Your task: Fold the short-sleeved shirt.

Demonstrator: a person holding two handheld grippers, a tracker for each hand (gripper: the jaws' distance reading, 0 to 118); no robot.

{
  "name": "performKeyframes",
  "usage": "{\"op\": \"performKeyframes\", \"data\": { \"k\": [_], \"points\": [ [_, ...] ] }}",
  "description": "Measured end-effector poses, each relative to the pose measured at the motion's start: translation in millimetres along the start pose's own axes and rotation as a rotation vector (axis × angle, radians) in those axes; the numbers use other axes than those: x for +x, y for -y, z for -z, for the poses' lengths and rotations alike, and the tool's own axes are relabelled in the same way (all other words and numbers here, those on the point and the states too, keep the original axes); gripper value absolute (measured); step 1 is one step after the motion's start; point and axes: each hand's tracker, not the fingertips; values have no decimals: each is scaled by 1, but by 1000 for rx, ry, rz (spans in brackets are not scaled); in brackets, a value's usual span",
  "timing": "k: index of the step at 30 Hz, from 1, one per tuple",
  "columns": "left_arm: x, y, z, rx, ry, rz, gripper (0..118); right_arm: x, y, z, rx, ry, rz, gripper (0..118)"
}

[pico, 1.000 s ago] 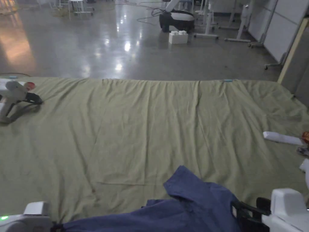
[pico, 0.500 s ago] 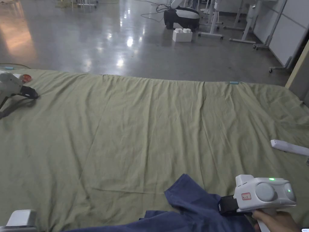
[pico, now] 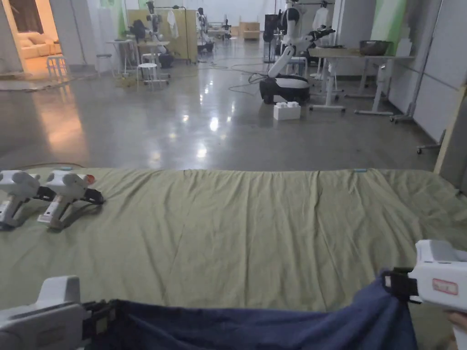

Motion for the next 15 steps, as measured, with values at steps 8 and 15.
{"op": "performKeyframes", "data": {
  "k": [8, 15],
  "points": [
    [52, -102, -100, 310, 51, 88, 3, -20, -75, -124, 355, 66, -13, 5],
    [67, -168, -149, 476, 31, 111, 3, -41, -147, -187, 507, 84, -30, 5]
  ]
}}
